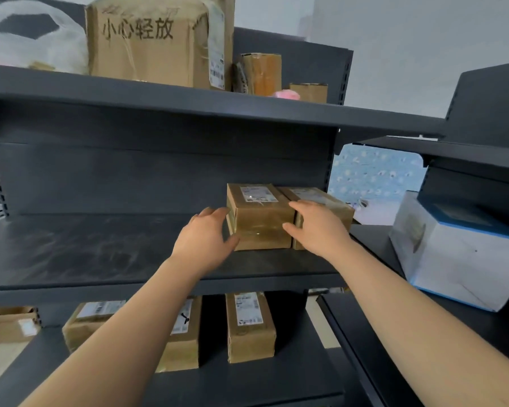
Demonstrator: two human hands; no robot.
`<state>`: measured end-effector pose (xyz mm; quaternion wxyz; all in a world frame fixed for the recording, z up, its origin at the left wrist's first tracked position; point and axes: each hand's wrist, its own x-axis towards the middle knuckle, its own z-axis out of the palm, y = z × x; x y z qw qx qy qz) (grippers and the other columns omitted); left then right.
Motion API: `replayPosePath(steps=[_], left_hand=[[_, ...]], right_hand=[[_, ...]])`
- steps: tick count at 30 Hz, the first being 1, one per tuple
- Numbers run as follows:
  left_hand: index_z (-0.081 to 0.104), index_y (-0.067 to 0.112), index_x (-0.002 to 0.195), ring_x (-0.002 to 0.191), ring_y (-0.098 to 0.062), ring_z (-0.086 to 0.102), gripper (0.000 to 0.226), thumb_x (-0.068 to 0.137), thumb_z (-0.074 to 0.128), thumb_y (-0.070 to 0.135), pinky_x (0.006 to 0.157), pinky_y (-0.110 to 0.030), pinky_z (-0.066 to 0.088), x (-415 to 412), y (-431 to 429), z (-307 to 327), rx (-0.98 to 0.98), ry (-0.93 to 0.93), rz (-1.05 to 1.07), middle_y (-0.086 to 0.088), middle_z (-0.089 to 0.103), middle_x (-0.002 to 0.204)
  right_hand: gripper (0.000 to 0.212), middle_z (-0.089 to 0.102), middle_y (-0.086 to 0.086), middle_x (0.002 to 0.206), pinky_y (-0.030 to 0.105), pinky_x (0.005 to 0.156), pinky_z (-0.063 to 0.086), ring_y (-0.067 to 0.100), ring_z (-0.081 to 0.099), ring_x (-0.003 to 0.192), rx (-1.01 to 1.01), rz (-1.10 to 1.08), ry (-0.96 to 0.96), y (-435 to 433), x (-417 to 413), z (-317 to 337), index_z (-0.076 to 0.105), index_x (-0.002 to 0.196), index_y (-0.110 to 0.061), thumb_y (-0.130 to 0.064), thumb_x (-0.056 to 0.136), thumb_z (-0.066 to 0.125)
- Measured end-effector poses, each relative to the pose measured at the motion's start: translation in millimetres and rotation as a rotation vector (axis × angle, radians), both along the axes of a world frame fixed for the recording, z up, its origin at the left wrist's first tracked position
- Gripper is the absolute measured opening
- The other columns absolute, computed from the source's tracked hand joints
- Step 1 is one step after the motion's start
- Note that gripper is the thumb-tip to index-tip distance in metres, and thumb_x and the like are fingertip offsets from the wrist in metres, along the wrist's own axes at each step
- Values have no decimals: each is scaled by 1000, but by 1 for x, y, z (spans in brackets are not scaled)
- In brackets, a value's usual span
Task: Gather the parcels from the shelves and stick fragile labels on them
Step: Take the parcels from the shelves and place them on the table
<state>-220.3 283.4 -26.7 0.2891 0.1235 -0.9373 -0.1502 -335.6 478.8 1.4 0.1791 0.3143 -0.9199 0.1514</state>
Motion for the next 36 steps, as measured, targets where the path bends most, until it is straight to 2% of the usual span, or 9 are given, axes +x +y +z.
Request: replayPosePath(steps=[5,8,11,14,20,24,27,32,36], left_hand=[[33,22,143,125,-27,45,67,86,60,43,94,-37,44,-44,-20,1,44,-56,-86,-7,50,134],[32,23,143,109,-25,55,68,85,62,41,89,-33,47,-60,-32,1,101,-76,-172,-8,54,126],[35,28,140,82,-18,58,66,82,65,40,75,-26,46,-65,-51,0,155,-73,-209,-6,58,115],[40,29,137,90,-14,52,64,80,67,40,74,-22,40,-65,-76,-2,174,-44,-216,-3,60,113],[32,28,145,106,-12,53,72,82,68,38,86,-18,40,-71,-98,-1,278,-121,-357,2,52,133],[32,30,145,76,3,52,72,83,69,34,60,-2,36,-66,-99,-4,266,-78,-381,6,56,126],[36,33,142,73,8,51,72,80,72,34,52,1,36,-46,-97,-5,280,-18,-415,13,56,117],[46,41,134,79,12,51,70,72,78,37,62,4,34,9,-84,-3,288,123,-490,25,52,107],[46,46,131,86,6,56,71,68,77,42,69,-6,38,56,-70,-2,292,183,-538,25,55,107]], right_hand=[[64,40,5,148,40,109,30,26,35,135,96,-52,-7,-24,-31,-4,35,145,-22,-48,90,54],[59,45,5,144,39,108,30,26,39,132,44,-38,24,-37,-30,-9,41,142,-22,-45,89,57],[52,53,-1,135,34,94,42,22,50,119,-36,-1,26,-53,-24,-11,50,134,-26,-44,86,62],[46,54,-6,124,23,81,40,14,55,107,-142,18,-35,-69,-23,-8,57,124,-27,-42,82,67],[64,44,-1,144,34,104,39,21,47,125,-270,10,-295,-86,-18,-14,40,142,-31,-42,85,66],[63,45,-3,143,31,99,43,16,54,114,-316,-11,-275,-90,1,-19,39,142,-31,-41,85,66],[61,48,-4,140,29,94,46,6,58,93,-346,-18,-247,-85,29,-19,42,140,-33,-41,85,66],[60,56,-9,129,16,89,46,7,59,100,-450,-34,-149,-66,92,-21,47,137,-32,-38,82,69],[59,54,-18,126,25,89,51,0,55,108,-555,-34,-94,-48,147,-25,49,136,-30,-33,81,71]])
